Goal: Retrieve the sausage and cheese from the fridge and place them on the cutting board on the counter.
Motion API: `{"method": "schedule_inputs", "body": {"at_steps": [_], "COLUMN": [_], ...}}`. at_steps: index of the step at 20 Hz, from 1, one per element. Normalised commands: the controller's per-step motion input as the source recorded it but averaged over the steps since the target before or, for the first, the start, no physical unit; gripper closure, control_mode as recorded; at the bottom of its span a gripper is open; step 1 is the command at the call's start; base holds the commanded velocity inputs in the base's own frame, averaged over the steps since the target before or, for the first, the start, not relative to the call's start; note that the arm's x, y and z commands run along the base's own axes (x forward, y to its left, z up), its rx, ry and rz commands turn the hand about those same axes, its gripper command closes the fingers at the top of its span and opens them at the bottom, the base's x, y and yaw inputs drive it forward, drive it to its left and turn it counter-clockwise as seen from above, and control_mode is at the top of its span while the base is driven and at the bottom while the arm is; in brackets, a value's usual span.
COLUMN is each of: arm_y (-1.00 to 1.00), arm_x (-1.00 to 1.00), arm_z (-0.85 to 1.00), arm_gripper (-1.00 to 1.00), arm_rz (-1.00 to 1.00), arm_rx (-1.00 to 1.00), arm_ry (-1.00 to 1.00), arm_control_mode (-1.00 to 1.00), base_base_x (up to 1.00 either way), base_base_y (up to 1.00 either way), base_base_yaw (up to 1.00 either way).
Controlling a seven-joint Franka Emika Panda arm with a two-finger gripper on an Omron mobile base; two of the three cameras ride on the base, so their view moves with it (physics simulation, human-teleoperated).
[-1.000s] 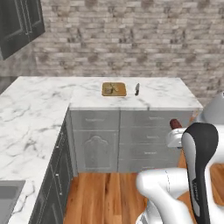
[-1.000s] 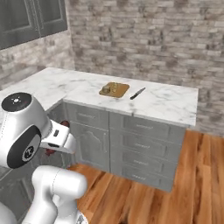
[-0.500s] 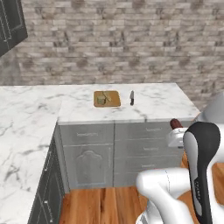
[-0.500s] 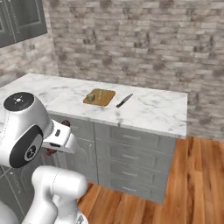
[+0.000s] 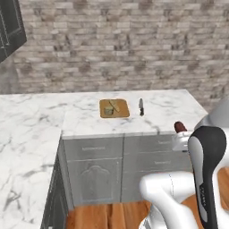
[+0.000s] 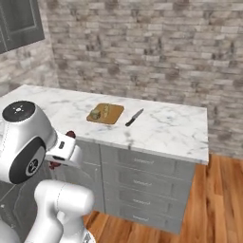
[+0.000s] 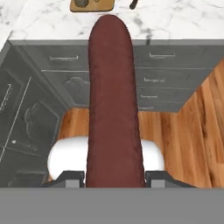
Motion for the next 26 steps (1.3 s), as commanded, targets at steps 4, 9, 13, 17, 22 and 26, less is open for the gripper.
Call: {"method": "schedule_inputs", "body": {"at_steps": [4,9,13,17,22,26], "arm_y": [0.0,0.0,0.0,0.0,0.0,0.0], "arm_x": [0.0,0.0,0.0,0.0,0.0,0.0], "arm_z": [0.0,0.0,0.0,0.0,0.0,0.0], "arm_gripper": [1.0,1.0,1.0,1.0,1.0,1.0], "arm_rz": [0.0,0.0,0.0,0.0,0.0,0.0], "arm_rx": [0.0,0.0,0.0,0.0,0.0,0.0], "arm_ry": [0.0,0.0,0.0,0.0,0.0,0.0], "arm_control_mode": [1.0,1.0,1.0,1.0,1.0,1.0], "base_base_x": [0.92,0.82,0.66,0.4,0.01,0.0], "base_base_y": [0.2,0.05,0.4,0.24,0.0,0.0], "base_base_yaw": [-0.12,-0.11,-0.09,-0.05,0.0,0.0]}}
